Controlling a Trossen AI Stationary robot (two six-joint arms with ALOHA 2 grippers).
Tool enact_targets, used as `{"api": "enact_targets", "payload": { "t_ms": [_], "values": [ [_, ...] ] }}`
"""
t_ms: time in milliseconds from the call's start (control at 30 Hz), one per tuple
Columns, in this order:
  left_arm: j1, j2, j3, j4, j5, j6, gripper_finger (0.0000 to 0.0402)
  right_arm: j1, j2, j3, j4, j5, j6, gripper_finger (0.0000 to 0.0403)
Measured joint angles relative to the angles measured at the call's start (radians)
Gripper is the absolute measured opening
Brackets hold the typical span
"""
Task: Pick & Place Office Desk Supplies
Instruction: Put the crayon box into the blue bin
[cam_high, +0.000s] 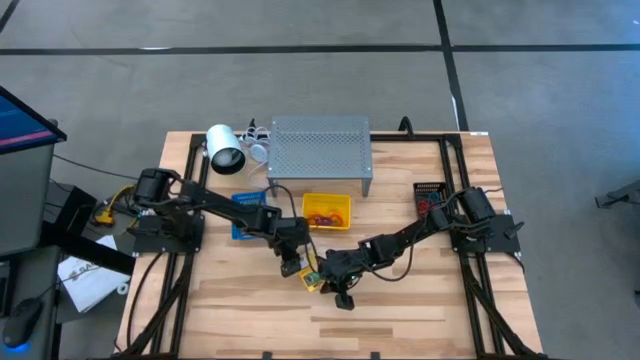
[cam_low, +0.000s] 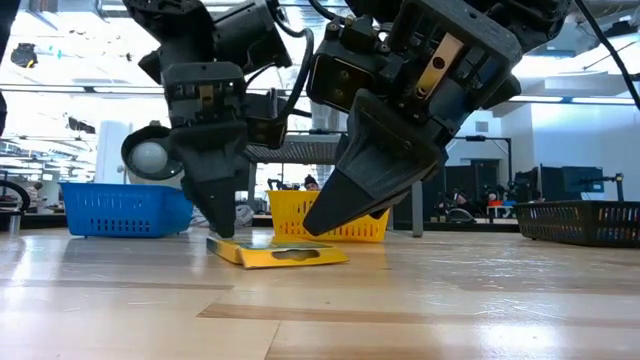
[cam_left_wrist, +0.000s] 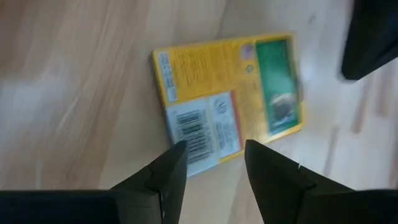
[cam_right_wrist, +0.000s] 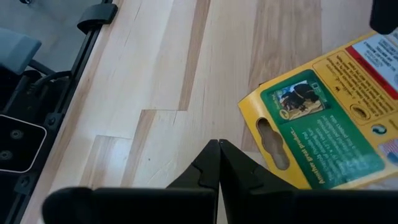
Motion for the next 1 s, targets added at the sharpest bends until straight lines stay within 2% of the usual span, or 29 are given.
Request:
{"api": "enact_targets", "payload": {
  "t_ms": [300, 633, 1000],
  "values": [
    [0.0, 0.034, 0.004, 0.036, 0.007, 0.0, 0.0159, 0.001, 0.0, 0.0, 0.002, -0.004, 0.0, 0.0],
    [0.029, 0.0, -0.001, -0.024, -0.017, -0.002, 0.0159, 0.002, 0.0, 0.0, 0.001, -0.024, 0.0, 0.0],
    [0.024, 0.0, -0.001, -0.014, -0.01, -0.02, 0.0159, 0.001, 0.0, 0.0, 0.0, -0.024, -0.004, 0.0]
  ]
}}
